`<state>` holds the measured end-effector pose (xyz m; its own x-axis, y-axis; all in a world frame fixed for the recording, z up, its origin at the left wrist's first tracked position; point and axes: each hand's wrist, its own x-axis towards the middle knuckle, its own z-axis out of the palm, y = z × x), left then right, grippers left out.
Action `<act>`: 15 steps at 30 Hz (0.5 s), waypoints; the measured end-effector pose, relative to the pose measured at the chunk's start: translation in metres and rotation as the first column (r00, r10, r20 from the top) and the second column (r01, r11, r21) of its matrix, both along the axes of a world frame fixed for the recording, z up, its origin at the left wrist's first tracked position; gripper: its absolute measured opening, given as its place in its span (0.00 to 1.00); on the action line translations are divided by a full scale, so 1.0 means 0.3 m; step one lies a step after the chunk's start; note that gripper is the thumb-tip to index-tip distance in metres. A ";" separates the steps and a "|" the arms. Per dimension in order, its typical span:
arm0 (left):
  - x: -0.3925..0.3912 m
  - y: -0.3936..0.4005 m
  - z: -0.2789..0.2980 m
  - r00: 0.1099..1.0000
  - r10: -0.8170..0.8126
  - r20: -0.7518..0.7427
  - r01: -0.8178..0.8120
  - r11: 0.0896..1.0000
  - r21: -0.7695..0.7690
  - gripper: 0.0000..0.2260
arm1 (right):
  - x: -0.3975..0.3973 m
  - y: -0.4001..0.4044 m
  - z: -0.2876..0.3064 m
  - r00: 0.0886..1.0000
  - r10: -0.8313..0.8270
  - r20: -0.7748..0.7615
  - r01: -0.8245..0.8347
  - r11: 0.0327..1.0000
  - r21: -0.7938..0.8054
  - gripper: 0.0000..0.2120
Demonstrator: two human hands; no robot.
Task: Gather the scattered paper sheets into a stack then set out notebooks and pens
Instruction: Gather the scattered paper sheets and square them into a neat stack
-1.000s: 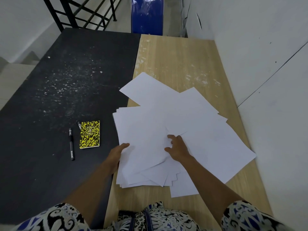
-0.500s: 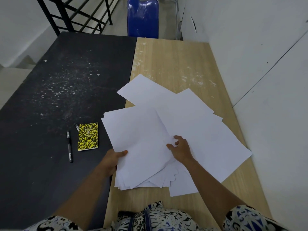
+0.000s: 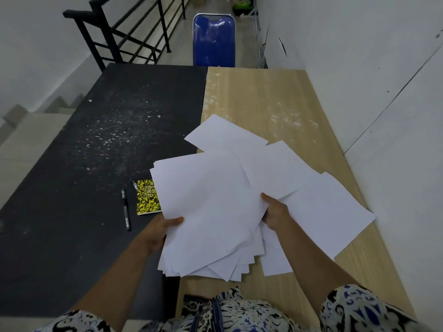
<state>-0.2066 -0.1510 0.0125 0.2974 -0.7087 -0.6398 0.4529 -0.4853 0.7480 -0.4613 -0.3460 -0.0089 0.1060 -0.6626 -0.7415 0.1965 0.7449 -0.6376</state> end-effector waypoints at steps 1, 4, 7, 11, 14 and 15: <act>0.013 0.015 0.005 1.000 -0.008 0.004 0.008 1.000 0.002 0.15 | 0.009 0.013 -0.005 0.999 -0.014 -0.039 0.014 1.000 0.002 0.11; 0.045 0.042 0.012 1.000 0.002 0.007 -0.002 1.000 0.018 0.15 | 0.017 0.041 -0.010 0.963 -0.079 -0.256 0.068 0.997 -0.048 0.07; 0.089 0.064 0.029 1.000 0.011 0.008 -0.012 1.000 0.021 0.15 | 0.018 0.054 0.005 0.958 -0.189 -0.215 0.189 0.982 -0.019 0.12; 0.147 0.077 0.048 1.000 0.015 0.010 -0.015 1.000 -0.012 0.14 | 0.041 0.083 0.017 0.971 -0.197 -0.137 0.197 0.980 -0.012 0.19; 0.174 0.073 0.060 0.999 0.033 -0.006 -0.033 0.999 -0.033 0.15 | 0.076 0.128 0.019 0.982 0.022 -0.185 -0.035 0.997 -0.068 0.24; 0.185 0.074 0.068 0.999 0.035 -0.008 -0.035 0.999 -0.034 0.15 | 0.093 0.143 0.018 0.960 0.117 -0.255 -0.152 0.981 -0.122 0.26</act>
